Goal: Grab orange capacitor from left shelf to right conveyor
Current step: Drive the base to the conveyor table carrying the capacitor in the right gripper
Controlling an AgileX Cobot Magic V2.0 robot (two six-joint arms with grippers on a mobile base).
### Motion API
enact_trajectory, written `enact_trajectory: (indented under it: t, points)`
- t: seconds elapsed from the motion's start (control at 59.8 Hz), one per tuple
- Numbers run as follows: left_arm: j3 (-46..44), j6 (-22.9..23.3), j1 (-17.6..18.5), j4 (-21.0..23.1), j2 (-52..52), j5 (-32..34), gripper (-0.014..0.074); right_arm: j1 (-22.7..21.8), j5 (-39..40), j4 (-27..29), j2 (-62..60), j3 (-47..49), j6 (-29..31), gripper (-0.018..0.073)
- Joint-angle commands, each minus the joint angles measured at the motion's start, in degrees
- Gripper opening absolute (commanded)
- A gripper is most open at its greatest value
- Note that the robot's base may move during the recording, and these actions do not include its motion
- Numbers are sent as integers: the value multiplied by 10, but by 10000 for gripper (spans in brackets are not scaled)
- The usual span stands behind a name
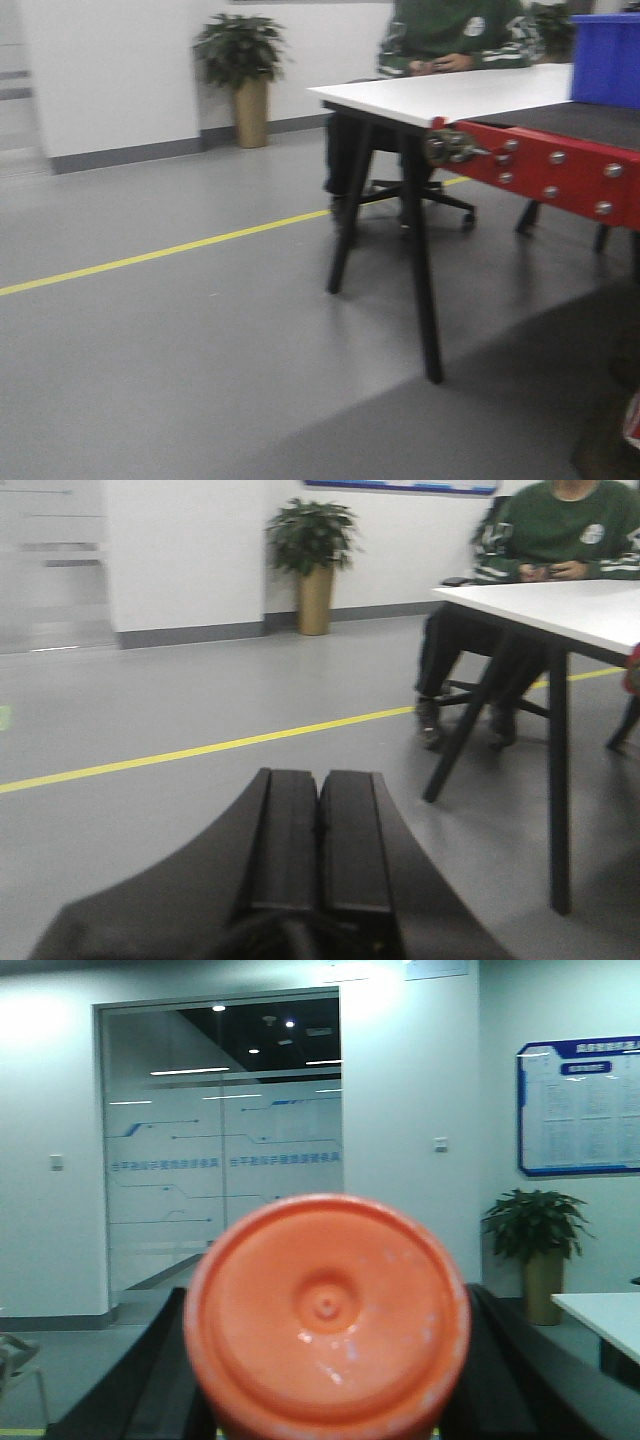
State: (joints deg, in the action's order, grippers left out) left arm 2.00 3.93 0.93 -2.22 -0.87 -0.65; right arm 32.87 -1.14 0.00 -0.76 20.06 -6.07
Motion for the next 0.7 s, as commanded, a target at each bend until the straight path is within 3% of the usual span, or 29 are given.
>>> enact_trajectory:
  t: [0.0,0.685]
  points:
    - [12,1,1,1,-5,52,-126,0,46,-8,-7,17,4,48]
    - [12,1,1,1,-5,52,-126,0,46,-8,-7,17,4,48]
